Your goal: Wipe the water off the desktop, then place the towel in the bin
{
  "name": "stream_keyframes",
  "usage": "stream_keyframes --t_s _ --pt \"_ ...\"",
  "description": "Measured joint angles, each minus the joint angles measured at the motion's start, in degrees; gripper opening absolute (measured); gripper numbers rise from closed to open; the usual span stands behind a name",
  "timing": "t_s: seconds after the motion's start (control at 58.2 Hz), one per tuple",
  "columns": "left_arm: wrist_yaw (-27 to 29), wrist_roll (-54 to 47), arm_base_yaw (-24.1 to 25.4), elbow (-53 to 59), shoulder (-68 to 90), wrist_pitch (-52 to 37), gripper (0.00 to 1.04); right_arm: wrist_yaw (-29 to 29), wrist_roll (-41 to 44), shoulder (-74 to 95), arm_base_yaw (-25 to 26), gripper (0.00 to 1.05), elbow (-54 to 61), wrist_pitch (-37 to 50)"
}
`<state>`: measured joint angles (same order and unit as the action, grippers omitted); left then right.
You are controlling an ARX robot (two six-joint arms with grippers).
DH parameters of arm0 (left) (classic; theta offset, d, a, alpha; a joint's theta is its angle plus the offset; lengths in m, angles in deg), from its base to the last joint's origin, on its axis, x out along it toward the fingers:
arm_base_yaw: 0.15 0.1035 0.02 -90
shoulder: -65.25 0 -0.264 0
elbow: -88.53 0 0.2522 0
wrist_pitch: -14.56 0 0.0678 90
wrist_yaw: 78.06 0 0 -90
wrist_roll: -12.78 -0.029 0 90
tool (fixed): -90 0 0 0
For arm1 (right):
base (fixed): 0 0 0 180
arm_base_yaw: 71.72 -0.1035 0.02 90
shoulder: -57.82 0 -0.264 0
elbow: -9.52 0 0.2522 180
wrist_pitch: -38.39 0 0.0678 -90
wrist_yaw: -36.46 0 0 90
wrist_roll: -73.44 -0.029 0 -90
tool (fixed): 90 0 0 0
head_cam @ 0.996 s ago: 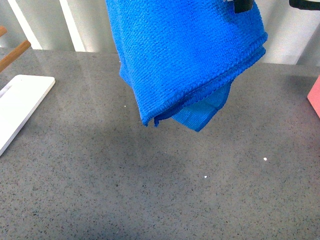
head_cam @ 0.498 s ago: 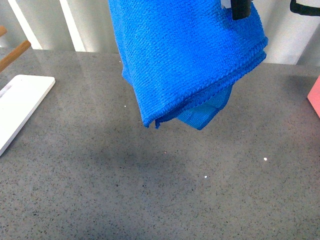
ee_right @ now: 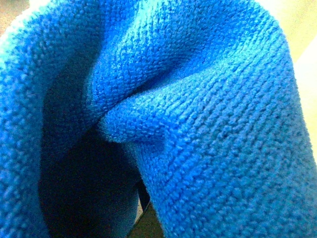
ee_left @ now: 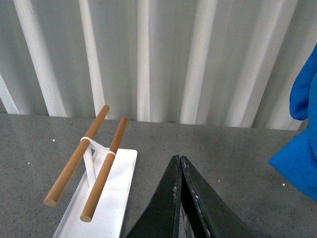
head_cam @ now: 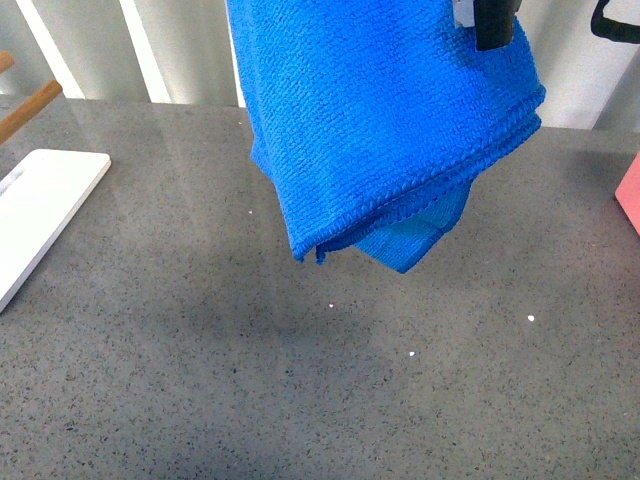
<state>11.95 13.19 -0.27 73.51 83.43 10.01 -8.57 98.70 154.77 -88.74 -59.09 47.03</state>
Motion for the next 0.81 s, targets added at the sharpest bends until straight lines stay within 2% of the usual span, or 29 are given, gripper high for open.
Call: stream_keyframes --t_s 0.55,0.67,0.807 --pt "0.0 0.0 0.0 0.0 -8.2 8.2 0.03 -0.2 -0.5 -1.9 1.5 0.03 1.3 0.5" --pt "0.0 0.0 0.0 0.0 -15.9 17.6 0.03 -0.5 -0.5 -2.2 1.6 0.03 1.5 0.4" --pt "0.0 0.0 0.0 0.0 -17.9 18.1 0.03 -0.5 -0.5 -2.6 2.0 0.03 2.0 0.4"
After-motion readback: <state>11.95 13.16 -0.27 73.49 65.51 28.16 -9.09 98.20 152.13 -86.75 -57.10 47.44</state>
